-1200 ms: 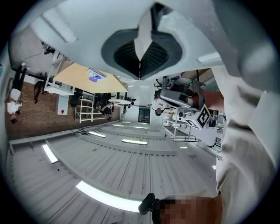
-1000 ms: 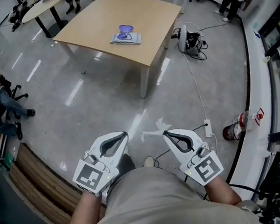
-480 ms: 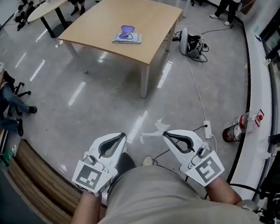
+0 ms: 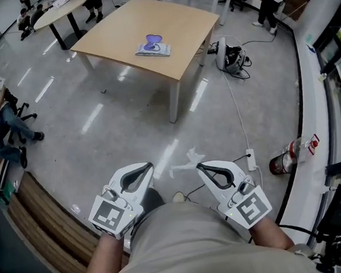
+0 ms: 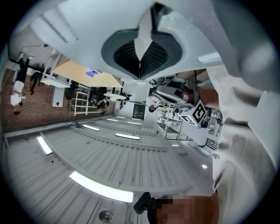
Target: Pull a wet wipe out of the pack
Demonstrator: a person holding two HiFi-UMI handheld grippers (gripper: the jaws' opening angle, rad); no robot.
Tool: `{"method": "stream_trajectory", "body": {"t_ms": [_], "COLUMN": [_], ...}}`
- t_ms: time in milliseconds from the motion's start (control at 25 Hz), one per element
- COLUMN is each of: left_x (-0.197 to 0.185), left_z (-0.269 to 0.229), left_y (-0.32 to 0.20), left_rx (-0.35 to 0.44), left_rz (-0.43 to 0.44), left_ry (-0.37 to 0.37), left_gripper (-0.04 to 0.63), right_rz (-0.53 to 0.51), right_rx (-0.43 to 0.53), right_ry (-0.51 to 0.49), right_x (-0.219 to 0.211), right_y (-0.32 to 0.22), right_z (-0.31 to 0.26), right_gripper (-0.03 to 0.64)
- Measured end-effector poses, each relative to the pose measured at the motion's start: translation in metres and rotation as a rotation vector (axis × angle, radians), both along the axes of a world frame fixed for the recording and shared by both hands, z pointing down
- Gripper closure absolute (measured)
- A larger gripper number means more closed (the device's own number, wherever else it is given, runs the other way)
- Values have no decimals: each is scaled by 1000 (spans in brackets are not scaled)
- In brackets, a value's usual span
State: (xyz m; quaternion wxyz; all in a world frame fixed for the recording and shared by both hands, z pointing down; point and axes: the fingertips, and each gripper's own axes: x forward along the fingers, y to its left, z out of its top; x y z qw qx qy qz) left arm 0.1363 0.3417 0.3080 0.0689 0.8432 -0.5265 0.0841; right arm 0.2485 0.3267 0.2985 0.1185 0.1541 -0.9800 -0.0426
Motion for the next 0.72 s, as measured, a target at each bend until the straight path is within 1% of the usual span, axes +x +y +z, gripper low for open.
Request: {"method": "stream_trajectory", "body": {"t_ms": [120,280,720], "left_x": [-1,-14,-18], "left_z": [1,6,11], "left_y": [0,-12,-10], "left_rx": [2,-13,-5], "left_rz": [6,-11,22], "left_ry": [10,9,33], "left_gripper": [589,589,589], "right_rz": [-2,-2,-12], "right_rx": [-1,-7,-13], "right_ry": [2,6,13], "right_x": [-2,-13,-24], "right_y": [-2,-14,-14], "right_z": [1,3,7], "right_gripper": [612,612,612]}}
